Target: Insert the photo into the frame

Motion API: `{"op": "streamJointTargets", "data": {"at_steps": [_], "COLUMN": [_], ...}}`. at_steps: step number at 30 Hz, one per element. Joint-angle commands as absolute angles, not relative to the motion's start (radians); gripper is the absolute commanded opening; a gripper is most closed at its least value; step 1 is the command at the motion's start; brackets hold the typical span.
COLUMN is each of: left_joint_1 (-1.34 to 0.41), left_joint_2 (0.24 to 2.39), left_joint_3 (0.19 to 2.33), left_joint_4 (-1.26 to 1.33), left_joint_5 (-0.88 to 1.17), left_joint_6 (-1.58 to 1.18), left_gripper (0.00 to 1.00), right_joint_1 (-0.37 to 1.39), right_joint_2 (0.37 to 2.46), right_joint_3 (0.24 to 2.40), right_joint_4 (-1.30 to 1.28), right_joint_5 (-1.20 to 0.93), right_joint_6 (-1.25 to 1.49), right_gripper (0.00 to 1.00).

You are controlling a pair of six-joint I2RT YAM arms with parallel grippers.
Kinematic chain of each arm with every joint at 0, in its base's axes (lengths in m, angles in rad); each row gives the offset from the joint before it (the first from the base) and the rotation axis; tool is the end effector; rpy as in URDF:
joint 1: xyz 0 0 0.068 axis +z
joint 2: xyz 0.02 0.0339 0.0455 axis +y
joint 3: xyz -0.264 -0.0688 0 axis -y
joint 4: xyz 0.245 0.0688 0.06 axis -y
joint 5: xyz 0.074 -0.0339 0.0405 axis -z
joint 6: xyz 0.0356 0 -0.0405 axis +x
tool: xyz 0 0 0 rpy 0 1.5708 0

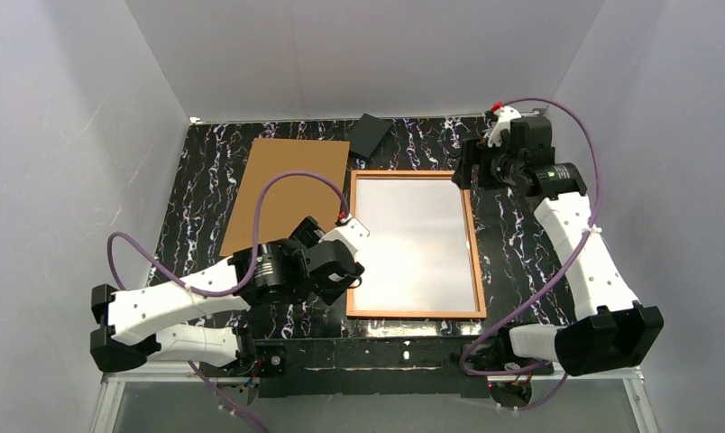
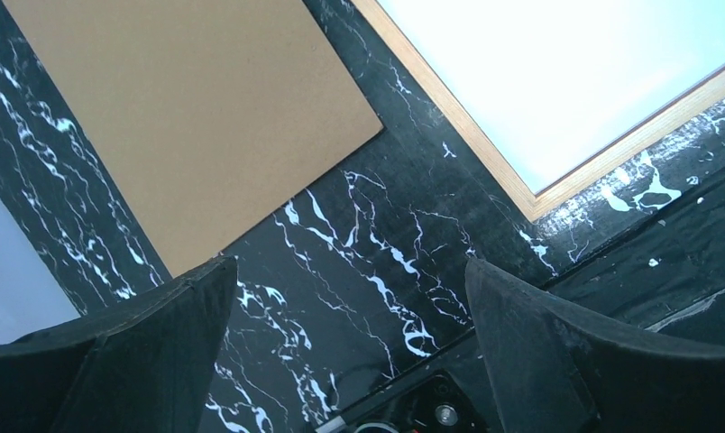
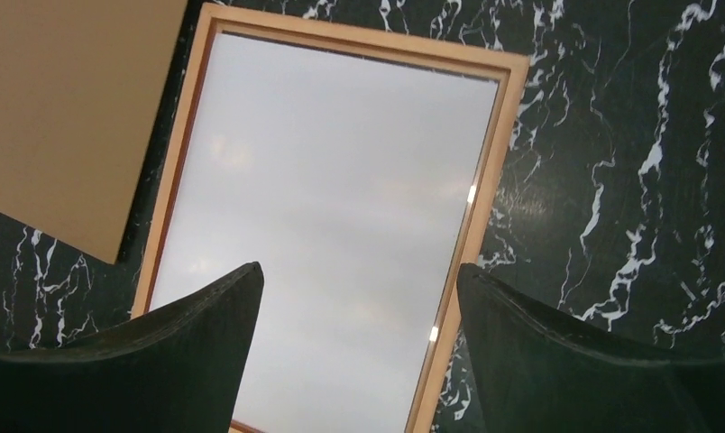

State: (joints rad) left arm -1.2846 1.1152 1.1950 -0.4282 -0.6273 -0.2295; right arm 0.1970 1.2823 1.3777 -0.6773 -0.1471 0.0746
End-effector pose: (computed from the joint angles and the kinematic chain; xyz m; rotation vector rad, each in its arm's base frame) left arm 0.0878 -0.2243 0.3948 0.5614 1.7889 -0.4488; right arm 0.2680 0.0588 0.3896 -0.2178 2.1514 0.3154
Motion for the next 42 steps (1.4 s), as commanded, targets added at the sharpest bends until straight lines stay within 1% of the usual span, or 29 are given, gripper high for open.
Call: {"op": "streamJointTargets", "data": {"at_steps": [1,5,8,14,19,24,31,38,42], "left_joint_1": [-1.233,-1.126,-1.059,-0.901,-0.752,-0.574,-0.339,-0.129,-0.021], "left_joint_2": [1.163,1.239,1.287,1.306,1.237,1.192,1.172,1.156,1.151], "left_joint_3": [1.222,1.253,1.251,1.133,0.977,0.845,0.744,0.701,0.648], "left_joint_4": [-0.545,-0.624,-0.651,-0.572,-0.444,-0.342,-0.252,-0.191,-0.084], "left_joint_5": [-0.616,-0.435,-0.341,-0.158,-0.009,0.148,0.327,0.420,0.472], "left_joint_6": [-0.349,-0.452,-0.494,-0.588,-0.652,-0.699,-0.726,-0.756,-0.820], "left_gripper": [1.00,1.00,1.00,1.00,1.00,1.00,1.00,1.00,1.00], "right_joint_1": [0.197,0.192,0.188,0.190,0.227,0.349,0.500,0.600,0.630], "right_joint_2": [1.231,1.189,1.181,1.192,1.210,1.307,1.528,1.781,1.911], "right_joint_3": [1.284,1.196,1.150,1.064,1.024,1.128,1.315,1.556,1.680], "right_joint_4": [-0.632,-0.598,-0.603,-0.587,-0.504,-0.511,-0.511,-0.522,-0.516], "right_joint_5": [-0.099,-0.111,-0.153,-0.315,-0.380,-0.329,-0.296,-0.305,-0.315], "right_joint_6": [0.223,0.291,0.337,0.415,0.482,0.497,0.524,0.571,0.604], "right_gripper": [0.88,0.90,0.90,0.88,0.87,0.86,0.85,0.84,0.83]}}
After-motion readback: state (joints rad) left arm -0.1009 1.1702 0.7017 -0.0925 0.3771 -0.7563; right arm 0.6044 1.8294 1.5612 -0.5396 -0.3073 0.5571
